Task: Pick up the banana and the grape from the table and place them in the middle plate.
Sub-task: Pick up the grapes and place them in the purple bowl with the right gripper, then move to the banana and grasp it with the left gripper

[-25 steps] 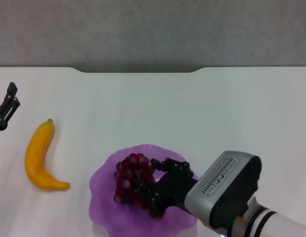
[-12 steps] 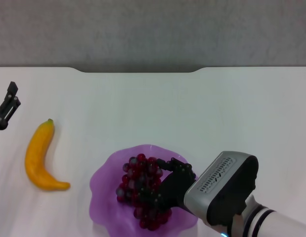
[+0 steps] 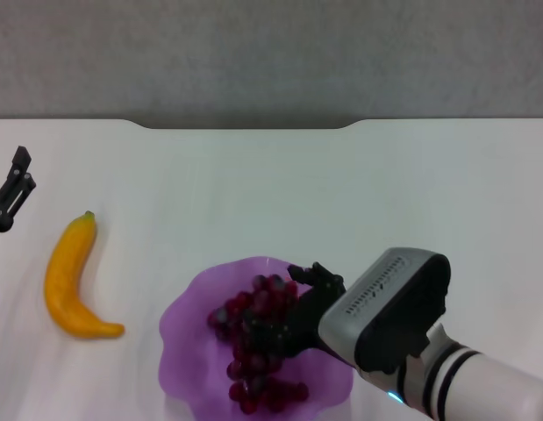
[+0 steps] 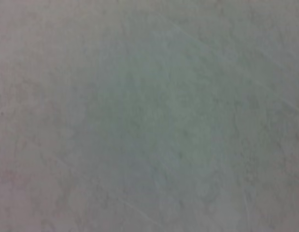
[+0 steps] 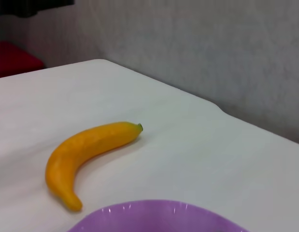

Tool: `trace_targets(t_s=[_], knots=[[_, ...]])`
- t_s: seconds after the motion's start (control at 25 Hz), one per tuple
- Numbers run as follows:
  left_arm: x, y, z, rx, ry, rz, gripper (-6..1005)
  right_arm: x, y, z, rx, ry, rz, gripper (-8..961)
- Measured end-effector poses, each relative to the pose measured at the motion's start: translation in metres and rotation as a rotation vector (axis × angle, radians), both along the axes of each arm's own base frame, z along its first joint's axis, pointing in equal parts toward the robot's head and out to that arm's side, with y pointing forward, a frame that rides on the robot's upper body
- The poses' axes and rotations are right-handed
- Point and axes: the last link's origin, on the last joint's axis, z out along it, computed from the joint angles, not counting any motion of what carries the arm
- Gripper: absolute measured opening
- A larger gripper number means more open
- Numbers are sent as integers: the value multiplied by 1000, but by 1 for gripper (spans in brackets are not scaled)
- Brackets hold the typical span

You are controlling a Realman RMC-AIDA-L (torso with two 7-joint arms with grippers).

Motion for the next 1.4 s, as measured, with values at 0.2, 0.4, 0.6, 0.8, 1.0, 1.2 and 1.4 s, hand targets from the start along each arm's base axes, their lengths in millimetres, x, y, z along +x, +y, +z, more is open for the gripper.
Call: trace_targets(t_s=[0.2, 0.4, 0.6, 0.8, 1.0, 1.2, 1.4], knots=[[0, 0, 0, 0, 0, 0, 879, -3, 3, -2, 5, -32, 7, 903], [0, 0, 0, 0, 0, 1, 879, -13, 7, 0, 40, -85, 5, 903], [0, 0, 0, 0, 0, 1, 879, -35, 14, 10, 98, -106, 32, 902], [-1, 0, 0, -2, 1, 4, 879, -47, 30, 29, 191, -128, 94, 900], [0, 2, -2, -10, 5, 4, 879, -48, 58, 61, 319, -126, 79, 899], [0, 3, -2, -17, 2, 4, 879, -46, 82, 97, 450, -136, 63, 845], [0, 3, -3, -22, 2, 8, 879, -33, 88, 120, 541, -132, 37, 699]])
